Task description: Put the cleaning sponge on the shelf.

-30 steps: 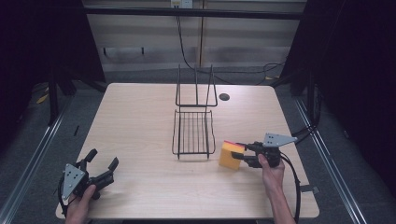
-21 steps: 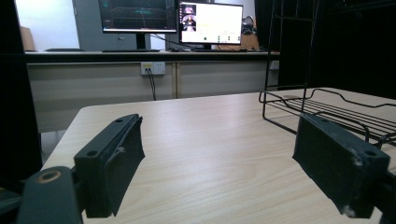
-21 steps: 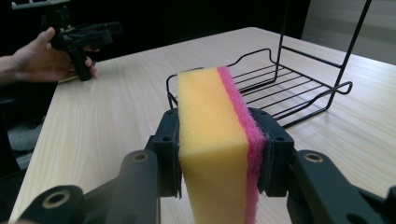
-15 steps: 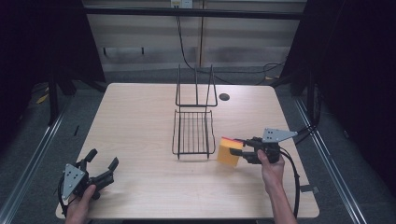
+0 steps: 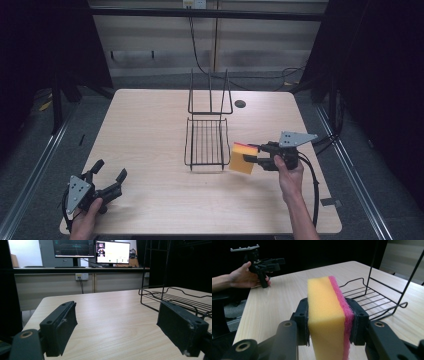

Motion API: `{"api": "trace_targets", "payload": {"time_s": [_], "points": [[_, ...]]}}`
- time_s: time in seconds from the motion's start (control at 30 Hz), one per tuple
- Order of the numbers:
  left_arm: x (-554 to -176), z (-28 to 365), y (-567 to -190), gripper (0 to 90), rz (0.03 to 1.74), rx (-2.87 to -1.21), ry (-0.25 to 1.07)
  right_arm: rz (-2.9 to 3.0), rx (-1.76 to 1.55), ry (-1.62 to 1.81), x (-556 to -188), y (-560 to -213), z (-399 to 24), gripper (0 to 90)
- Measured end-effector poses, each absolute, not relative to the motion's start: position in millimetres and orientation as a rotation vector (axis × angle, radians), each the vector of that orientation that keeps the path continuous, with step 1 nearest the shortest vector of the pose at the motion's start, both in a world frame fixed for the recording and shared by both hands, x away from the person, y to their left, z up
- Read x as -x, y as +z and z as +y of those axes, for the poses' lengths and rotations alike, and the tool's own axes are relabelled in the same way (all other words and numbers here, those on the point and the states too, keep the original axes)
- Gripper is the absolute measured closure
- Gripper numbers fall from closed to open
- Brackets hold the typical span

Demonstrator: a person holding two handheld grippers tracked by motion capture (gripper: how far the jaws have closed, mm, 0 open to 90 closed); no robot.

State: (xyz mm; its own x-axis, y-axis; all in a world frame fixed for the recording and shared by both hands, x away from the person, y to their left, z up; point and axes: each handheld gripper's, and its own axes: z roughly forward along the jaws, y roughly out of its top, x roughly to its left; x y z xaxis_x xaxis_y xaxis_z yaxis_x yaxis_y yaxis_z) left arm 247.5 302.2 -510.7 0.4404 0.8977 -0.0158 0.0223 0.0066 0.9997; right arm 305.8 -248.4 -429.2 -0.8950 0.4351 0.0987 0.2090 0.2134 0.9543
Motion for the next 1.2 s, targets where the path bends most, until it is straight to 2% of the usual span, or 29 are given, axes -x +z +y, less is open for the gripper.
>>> {"api": "trace_targets", "payload": {"time_s": [0.6, 1.2], "points": [[-247, 302, -511, 15.6, 0.885, -1.4, 0.849, 2.342, -0.494, 1.798, -324, -407, -209, 59.2], [-247, 302, -511, 15.6, 0.885, -1.399, 0.847, 2.364, -0.45, 1.845, -343, -407, -181, 59.3]]}}
